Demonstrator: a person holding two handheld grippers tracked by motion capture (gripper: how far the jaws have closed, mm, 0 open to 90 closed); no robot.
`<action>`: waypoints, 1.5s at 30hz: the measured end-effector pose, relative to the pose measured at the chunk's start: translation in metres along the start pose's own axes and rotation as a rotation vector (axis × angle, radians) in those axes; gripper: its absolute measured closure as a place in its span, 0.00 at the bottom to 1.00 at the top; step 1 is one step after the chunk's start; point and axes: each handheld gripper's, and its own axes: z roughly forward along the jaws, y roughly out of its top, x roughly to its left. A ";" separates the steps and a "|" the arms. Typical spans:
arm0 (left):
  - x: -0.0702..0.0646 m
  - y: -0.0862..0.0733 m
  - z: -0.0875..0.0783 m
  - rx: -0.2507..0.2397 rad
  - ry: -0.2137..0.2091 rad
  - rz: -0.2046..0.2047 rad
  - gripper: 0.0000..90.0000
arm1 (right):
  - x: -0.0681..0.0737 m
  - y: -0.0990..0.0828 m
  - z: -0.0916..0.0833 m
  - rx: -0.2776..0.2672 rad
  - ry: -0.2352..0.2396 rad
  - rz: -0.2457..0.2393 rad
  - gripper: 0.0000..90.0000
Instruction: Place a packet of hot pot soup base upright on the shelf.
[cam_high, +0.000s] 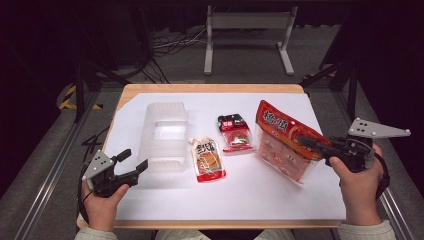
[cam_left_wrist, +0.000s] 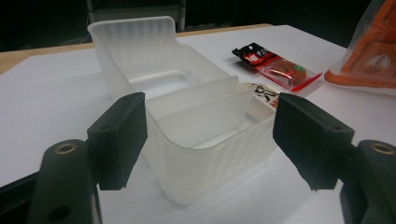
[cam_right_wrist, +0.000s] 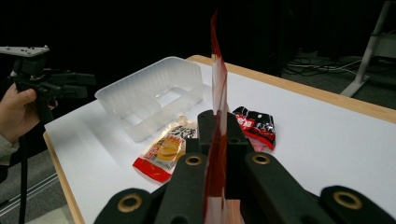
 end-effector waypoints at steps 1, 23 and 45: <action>0.001 -0.001 0.002 -0.007 -0.023 -0.019 0.29 | -0.001 0.001 -0.002 -0.004 -0.003 0.002 1.00; -0.020 0.012 0.015 -0.014 -0.129 0.028 0.12 | 0.013 0.036 0.002 -0.033 0.069 -0.061 1.00; -0.052 0.035 0.051 0.003 -0.325 0.084 0.04 | 0.038 0.075 0.043 -0.055 0.250 -0.143 1.00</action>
